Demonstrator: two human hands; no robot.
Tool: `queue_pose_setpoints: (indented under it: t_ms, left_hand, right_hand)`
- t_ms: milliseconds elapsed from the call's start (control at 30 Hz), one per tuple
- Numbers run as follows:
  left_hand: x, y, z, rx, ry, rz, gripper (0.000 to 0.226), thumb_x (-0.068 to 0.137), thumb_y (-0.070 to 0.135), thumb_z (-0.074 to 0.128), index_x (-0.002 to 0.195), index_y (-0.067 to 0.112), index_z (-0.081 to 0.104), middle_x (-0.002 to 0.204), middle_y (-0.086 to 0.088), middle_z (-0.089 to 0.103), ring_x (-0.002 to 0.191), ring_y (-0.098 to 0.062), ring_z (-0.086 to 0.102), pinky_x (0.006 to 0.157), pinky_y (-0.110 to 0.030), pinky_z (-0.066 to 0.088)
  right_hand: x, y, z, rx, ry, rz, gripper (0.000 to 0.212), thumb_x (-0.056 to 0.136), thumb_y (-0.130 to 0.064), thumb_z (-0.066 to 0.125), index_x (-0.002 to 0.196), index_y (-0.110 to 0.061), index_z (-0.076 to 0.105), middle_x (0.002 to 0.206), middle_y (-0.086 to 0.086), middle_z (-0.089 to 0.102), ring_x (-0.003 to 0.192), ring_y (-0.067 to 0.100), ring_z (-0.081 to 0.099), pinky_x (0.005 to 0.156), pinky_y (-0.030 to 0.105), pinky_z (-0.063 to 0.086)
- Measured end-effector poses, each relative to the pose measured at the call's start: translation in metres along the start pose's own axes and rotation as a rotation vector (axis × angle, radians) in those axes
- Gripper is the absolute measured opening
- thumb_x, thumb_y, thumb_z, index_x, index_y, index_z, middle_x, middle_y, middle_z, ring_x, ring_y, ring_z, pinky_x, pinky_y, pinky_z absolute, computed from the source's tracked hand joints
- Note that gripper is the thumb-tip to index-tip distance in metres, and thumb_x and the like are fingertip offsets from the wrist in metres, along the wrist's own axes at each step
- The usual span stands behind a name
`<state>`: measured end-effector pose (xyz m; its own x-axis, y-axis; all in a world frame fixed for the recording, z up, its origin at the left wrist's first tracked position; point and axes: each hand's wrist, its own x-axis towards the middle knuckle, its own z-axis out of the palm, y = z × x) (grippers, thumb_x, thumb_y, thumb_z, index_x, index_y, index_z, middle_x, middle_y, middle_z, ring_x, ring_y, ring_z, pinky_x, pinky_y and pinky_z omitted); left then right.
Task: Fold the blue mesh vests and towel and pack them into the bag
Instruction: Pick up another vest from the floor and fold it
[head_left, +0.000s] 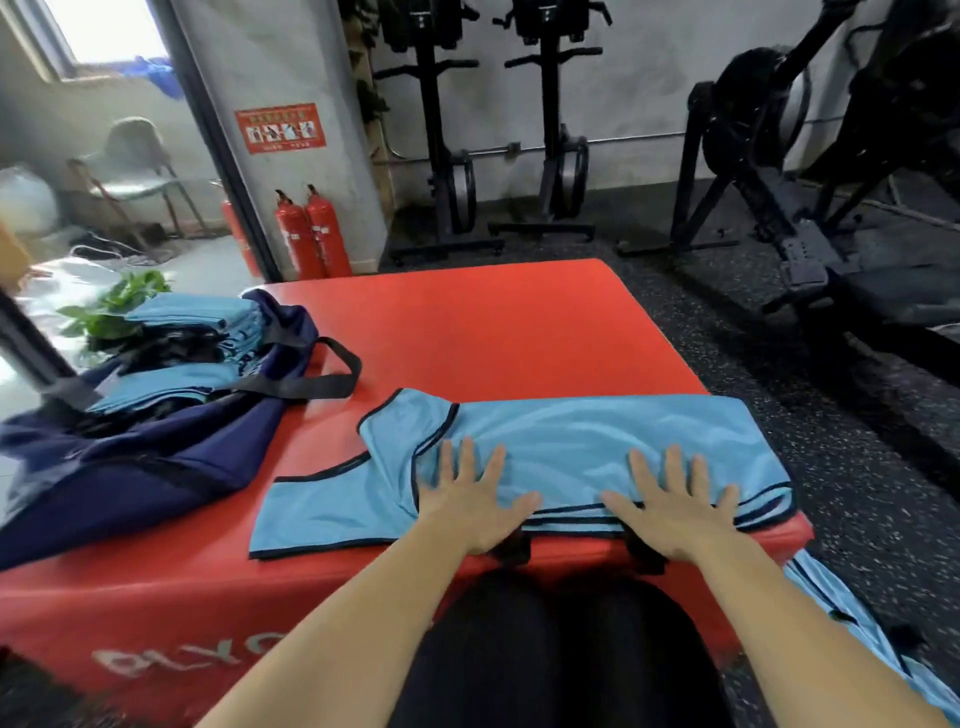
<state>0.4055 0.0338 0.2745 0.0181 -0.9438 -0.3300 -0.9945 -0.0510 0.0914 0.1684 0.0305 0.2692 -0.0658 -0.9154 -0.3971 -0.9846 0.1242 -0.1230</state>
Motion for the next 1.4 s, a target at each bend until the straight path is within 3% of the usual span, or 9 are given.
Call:
queue_pose_setpoints:
  t_ms: [100, 233, 367, 600, 800, 933, 1200, 1300, 1400]
  left_hand:
    - [-0.011, -0.029, -0.003, -0.022, 0.014, -0.173, 0.088, 0.083, 0.085, 0.013, 0.154, 0.038, -0.01, 0.164, -0.008, -0.014, 0.15, -0.032, -0.013, 0.12, -0.053, -0.002]
    - [-0.034, -0.057, -0.008, 0.109, 0.086, -0.251, 0.087, 0.09, 0.077, 0.013, 0.157, 0.025, -0.004, 0.157, -0.011, 0.03, 0.145, -0.033, 0.024, 0.114, -0.047, 0.015]
    - [-0.051, -0.09, -0.02, 0.1, 0.27, -0.27, 0.077, 0.095, 0.065, 0.031, 0.154, 0.016, 0.018, 0.148, -0.014, 0.041, 0.137, -0.032, 0.036, 0.109, -0.045, 0.026]
    - [-0.078, -0.19, -0.036, -0.291, 0.633, -0.422, 0.026, 0.096, 0.034, 0.045, 0.108, 0.013, 0.056, 0.111, -0.01, 0.064, 0.105, -0.034, 0.06, 0.078, -0.037, 0.044]
    - [-0.068, -0.243, -0.025, -0.481, 0.427, -0.514, 0.037, 0.086, 0.041, 0.057, 0.08, 0.005, 0.06, 0.093, -0.019, 0.065, 0.083, -0.035, 0.06, 0.065, -0.031, 0.039]
    - [-0.064, -0.243, -0.023, -0.57, 0.375, -0.512, 0.043, 0.083, 0.048, 0.059, 0.059, 0.014, 0.047, 0.061, -0.004, 0.052, 0.06, -0.023, 0.048, 0.059, -0.029, 0.036]
    - [-0.063, -0.245, -0.037, -0.723, 0.379, -0.457, 0.029, 0.07, 0.025, 0.062, 0.052, 0.014, 0.042, 0.049, 0.002, 0.041, 0.054, -0.024, 0.038, 0.054, -0.027, 0.033]
    - [-0.067, -0.248, -0.032, -0.694, 0.213, -0.461, 0.017, 0.067, 0.025, 0.064, 0.056, 0.012, 0.061, 0.053, 0.005, 0.065, 0.053, -0.02, 0.053, 0.067, -0.032, 0.055]
    - [-0.071, -0.246, -0.029, -0.731, 0.152, -0.467, 0.019, 0.066, 0.031, 0.065, 0.061, 0.012, 0.064, 0.057, 0.002, 0.07, 0.053, -0.017, 0.059, 0.081, -0.035, 0.057]
  right_hand:
    - [-0.003, -0.008, -0.015, -0.078, -0.059, 0.054, 0.083, 0.085, -0.082, 0.019, 0.15, -0.043, -0.017, 0.159, 0.002, -0.028, 0.148, 0.03, -0.02, 0.116, 0.061, -0.004]
    - [-0.007, -0.053, -0.04, -0.274, 0.008, 0.119, 0.072, 0.095, -0.056, 0.034, 0.156, -0.027, 0.007, 0.163, 0.015, -0.004, 0.149, 0.034, -0.004, 0.117, 0.059, -0.001]
    - [-0.018, -0.127, -0.034, -0.309, 0.101, -0.106, 0.067, 0.094, -0.019, 0.036, 0.155, -0.018, 0.01, 0.162, 0.018, -0.003, 0.15, 0.032, -0.007, 0.116, 0.06, 0.001]
    - [-0.042, -0.228, 0.005, -0.211, 0.115, -0.487, 0.05, 0.095, -0.022, 0.039, 0.145, -0.02, 0.035, 0.153, 0.011, 0.026, 0.147, 0.025, 0.011, 0.116, 0.057, 0.008]
    - [-0.052, -0.261, 0.024, -0.239, 0.32, -0.623, 0.028, 0.095, -0.026, 0.046, 0.121, -0.02, 0.056, 0.128, 0.007, 0.052, 0.125, 0.026, 0.039, 0.099, 0.042, 0.032]
    - [-0.055, -0.262, 0.025, -0.268, 0.393, -0.62, 0.027, 0.092, -0.029, 0.051, 0.114, -0.018, 0.062, 0.12, 0.005, 0.055, 0.12, 0.025, 0.042, 0.096, 0.04, 0.033]
    - [-0.058, -0.257, 0.019, -0.254, 0.458, -0.645, 0.019, 0.086, -0.02, 0.052, 0.1, -0.021, 0.065, 0.106, 0.0, 0.066, 0.106, 0.024, 0.054, 0.086, 0.034, 0.035]
    - [-0.062, -0.252, 0.021, -0.208, 0.356, -0.66, 0.022, 0.083, -0.028, 0.056, 0.102, -0.023, 0.066, 0.107, -0.003, 0.064, 0.104, 0.021, 0.056, 0.091, 0.035, 0.037]
    - [-0.065, -0.251, 0.021, -0.092, 0.341, -0.652, 0.022, 0.083, -0.034, 0.056, 0.098, -0.023, 0.067, 0.1, -0.005, 0.062, 0.094, 0.019, 0.058, 0.074, 0.03, 0.035]
